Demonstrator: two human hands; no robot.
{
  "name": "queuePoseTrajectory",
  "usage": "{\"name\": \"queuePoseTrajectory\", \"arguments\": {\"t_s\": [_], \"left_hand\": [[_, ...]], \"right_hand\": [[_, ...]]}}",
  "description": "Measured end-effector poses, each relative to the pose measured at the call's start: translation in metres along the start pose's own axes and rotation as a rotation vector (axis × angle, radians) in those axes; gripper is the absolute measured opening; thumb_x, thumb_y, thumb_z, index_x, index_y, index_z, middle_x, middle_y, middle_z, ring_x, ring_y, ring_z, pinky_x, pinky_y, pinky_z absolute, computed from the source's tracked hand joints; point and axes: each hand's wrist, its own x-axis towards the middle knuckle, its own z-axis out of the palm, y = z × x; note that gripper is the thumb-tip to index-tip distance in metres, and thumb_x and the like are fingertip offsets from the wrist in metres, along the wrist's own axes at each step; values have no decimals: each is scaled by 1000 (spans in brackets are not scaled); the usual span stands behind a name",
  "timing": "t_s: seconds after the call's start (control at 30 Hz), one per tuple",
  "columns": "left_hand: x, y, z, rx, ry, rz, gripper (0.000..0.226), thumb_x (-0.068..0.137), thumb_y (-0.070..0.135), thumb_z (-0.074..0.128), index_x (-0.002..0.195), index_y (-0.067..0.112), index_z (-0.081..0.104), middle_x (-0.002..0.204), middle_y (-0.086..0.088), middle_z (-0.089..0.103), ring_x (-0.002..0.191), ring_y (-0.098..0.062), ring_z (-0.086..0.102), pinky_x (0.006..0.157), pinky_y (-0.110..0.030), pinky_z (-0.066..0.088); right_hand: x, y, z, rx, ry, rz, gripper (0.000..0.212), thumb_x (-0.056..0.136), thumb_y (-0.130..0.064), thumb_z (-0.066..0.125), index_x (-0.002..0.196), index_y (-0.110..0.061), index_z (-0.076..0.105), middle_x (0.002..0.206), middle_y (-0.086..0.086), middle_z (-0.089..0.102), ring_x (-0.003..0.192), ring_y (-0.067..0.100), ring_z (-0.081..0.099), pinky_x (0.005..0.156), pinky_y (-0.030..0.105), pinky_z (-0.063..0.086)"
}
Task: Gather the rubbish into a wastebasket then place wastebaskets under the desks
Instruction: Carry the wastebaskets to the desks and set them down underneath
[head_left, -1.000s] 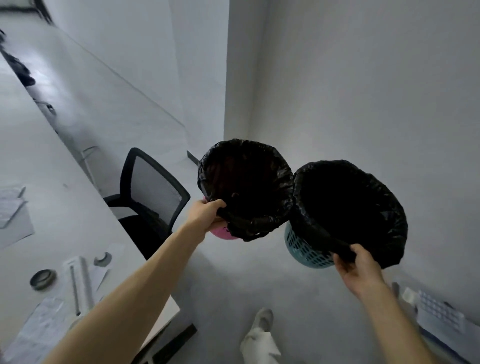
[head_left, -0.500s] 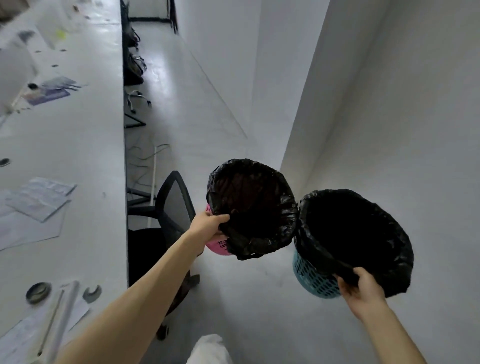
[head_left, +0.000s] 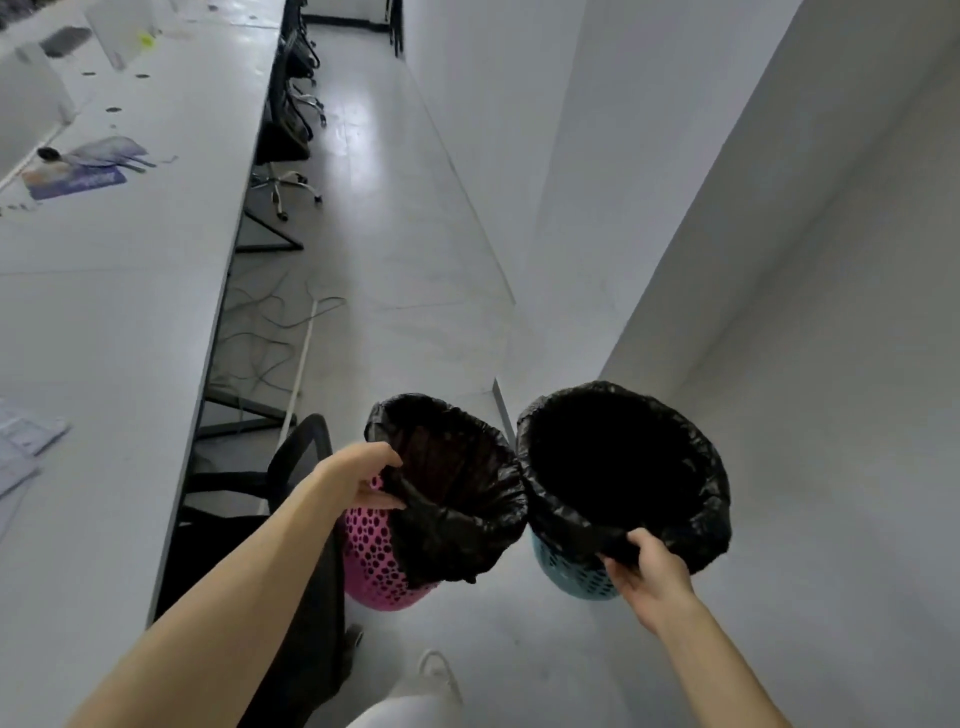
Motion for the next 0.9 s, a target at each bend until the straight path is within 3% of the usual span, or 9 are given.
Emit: {"name": "queuePoseTrajectory", "arguments": {"t_s": [0.17, 0.33, 0.4, 0.47, 0.57, 0.67, 0.77, 0.9], "left_hand": [[49, 38, -10, -62, 93, -7, 29, 98, 9, 56, 125, 2, 49, 130, -15, 52, 86, -35, 68, 52, -37, 61], [102, 54, -10, -208, 200, -57, 43, 97, 7, 58, 138, 2, 46, 137, -15, 53, 115, -36, 59, 66, -39, 60], [122, 69, -16, -282, 245, -67, 42, 96, 6, 59, 137, 1, 49, 136, -16, 55, 115, -36, 59, 65, -39, 59], [145, 92, -23, -323, 288, -65, 41, 95, 6, 59, 135, 1, 50, 137, -16, 54, 111, -37, 61, 62, -39, 59], [173, 127, -35, -381, 370, -105, 40, 97, 3, 56, 135, 2, 47, 139, -17, 48, 113, -42, 59, 77, -44, 58], [193, 150, -41, -451, 420, -136, 20, 97, 0, 55, 115, 0, 48, 131, -24, 54, 109, -46, 62, 76, -44, 55], [221, 163, -56, -538, 512, -181, 18, 95, 1, 56, 110, 2, 45, 121, -23, 58, 108, -45, 63, 77, -45, 57], [263, 167, -86, -583, 574, -191, 26, 93, 2, 58, 117, 1, 50, 124, -26, 59, 107, -43, 63, 67, -42, 58]], "right_hand": [[49, -32, 67, -88, -18, 58, 28, 96, -4, 53, 121, 9, 53, 98, 24, 63, 78, 34, 65, 40, 24, 53], [101, -58, 137, -181, -45, 111, 28, 96, -4, 54, 120, 10, 54, 99, 25, 64, 74, 34, 65, 40, 25, 53], [122, -70, 167, -204, -60, 141, 28, 96, -4, 54, 120, 10, 54, 104, 27, 65, 75, 34, 67, 41, 25, 54], [146, -86, 201, -209, -90, 164, 24, 96, -5, 54, 116, 9, 55, 97, 26, 66, 74, 33, 67, 41, 24, 54], [175, -107, 249, -246, -111, 218, 20, 97, -5, 53, 112, 7, 55, 89, 23, 64, 73, 32, 66, 39, 23, 52], [197, -124, 289, -283, -131, 228, 18, 97, -5, 54, 111, 5, 53, 87, 22, 63, 73, 33, 65, 39, 23, 52], [232, -139, 344, -382, -136, 237, 19, 97, -6, 54, 112, 5, 52, 88, 20, 62, 75, 32, 66, 49, 29, 56], [265, -153, 416, -472, -165, 223, 17, 96, -7, 55, 110, 4, 54, 97, 21, 64, 81, 32, 68, 61, 32, 55]]}}
